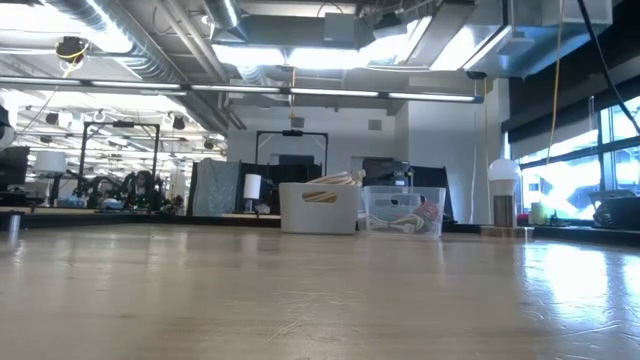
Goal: Pick & Place USB Port
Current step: Put the black hdmi cable into the white bin
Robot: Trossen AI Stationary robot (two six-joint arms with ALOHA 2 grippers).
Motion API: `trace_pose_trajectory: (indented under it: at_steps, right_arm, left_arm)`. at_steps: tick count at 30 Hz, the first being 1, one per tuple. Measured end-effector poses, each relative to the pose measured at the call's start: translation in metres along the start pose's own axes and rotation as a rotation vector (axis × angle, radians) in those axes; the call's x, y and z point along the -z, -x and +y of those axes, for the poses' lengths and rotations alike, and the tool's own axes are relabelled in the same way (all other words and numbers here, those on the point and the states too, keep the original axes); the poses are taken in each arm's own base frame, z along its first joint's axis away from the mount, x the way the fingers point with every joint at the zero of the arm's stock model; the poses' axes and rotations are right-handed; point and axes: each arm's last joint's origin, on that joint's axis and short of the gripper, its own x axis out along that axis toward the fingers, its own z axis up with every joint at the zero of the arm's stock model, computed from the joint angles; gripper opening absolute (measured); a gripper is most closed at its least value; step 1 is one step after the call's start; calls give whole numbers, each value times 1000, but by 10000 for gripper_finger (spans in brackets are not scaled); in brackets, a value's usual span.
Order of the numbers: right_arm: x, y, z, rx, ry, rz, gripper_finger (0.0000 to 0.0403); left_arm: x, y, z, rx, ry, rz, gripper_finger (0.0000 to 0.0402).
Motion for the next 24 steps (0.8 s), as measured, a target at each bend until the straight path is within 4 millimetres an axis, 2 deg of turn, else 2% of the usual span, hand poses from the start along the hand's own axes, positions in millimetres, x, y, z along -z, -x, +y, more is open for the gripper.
trace_pose_trajectory:
  at_steps: [7, 17, 20, 24]
  right_arm:
    - [7, -18, -11, -52, -14, 13, 27]
    - [6, -26, -17, -96, -10, -7, 27]
    - [7, -26, -18, -96, -8, -5, 27]
    - [8, -26, -18, -95, -5, 4, 27]
  left_arm:
    - [0, 0, 0, -1, 0, 0, 192]
    - [2, 0, 1, -25, 7, 15, 181]
    - [3, 0, 1, -25, -40, 26, 138]
    - [5, 0, 0, 1, -105, 41, 30]
